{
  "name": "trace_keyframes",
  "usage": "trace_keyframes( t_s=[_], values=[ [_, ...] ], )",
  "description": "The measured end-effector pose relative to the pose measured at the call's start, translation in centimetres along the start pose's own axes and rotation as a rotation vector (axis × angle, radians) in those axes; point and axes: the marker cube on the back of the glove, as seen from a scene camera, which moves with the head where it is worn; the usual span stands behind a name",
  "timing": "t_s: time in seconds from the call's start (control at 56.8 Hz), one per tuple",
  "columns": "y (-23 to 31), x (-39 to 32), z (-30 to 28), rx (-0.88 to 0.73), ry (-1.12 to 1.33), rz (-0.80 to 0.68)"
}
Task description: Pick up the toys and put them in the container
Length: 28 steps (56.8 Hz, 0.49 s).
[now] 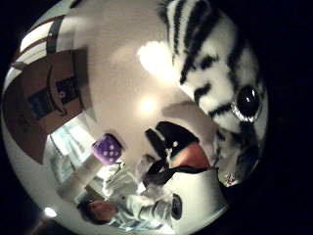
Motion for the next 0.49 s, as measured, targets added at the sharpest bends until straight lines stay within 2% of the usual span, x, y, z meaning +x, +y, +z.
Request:
trace_keyframes(
  t_s=[0.334, 0.493],
  values=[
    [-0.7, -0.4, 0.9, 0.284, -0.102, -0.084],
    [0.0, -1.4, 0.3, 0.341, -0.186, -0.113]
  ],
)
